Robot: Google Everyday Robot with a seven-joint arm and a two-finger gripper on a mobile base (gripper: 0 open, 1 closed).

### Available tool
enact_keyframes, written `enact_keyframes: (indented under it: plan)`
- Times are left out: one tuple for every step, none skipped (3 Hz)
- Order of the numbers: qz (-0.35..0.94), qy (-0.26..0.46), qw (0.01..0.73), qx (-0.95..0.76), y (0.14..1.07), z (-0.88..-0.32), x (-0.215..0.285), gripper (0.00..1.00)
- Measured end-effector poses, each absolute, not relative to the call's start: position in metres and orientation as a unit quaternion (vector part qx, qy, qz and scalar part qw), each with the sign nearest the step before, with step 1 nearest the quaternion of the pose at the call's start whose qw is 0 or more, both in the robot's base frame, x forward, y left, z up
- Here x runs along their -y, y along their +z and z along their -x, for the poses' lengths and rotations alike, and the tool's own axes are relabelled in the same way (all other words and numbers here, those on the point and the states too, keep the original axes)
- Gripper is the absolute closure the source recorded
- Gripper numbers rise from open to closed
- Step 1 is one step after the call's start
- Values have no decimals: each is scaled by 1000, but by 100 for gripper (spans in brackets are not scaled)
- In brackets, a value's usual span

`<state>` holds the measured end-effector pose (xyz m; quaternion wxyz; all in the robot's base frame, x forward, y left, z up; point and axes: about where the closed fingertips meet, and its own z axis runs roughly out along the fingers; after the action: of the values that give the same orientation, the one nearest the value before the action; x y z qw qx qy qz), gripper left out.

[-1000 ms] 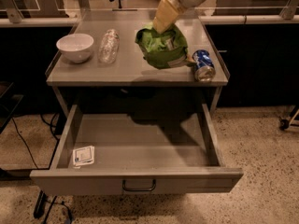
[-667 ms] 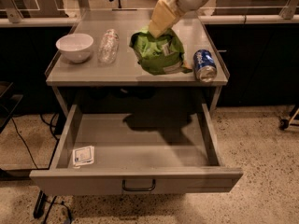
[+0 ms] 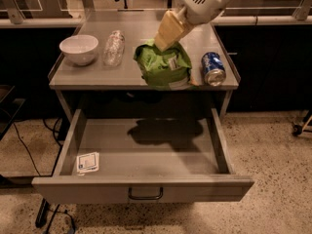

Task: Place green rice chip bag into top drawer

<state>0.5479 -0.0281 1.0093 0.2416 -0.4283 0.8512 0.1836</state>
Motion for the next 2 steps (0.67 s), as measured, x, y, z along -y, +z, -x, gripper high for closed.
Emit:
enact_keyframes:
  plan:
    - [428,166,246,-854,1006,-544,27,100]
    - [415,155,244,-863,991,-524,26,100]
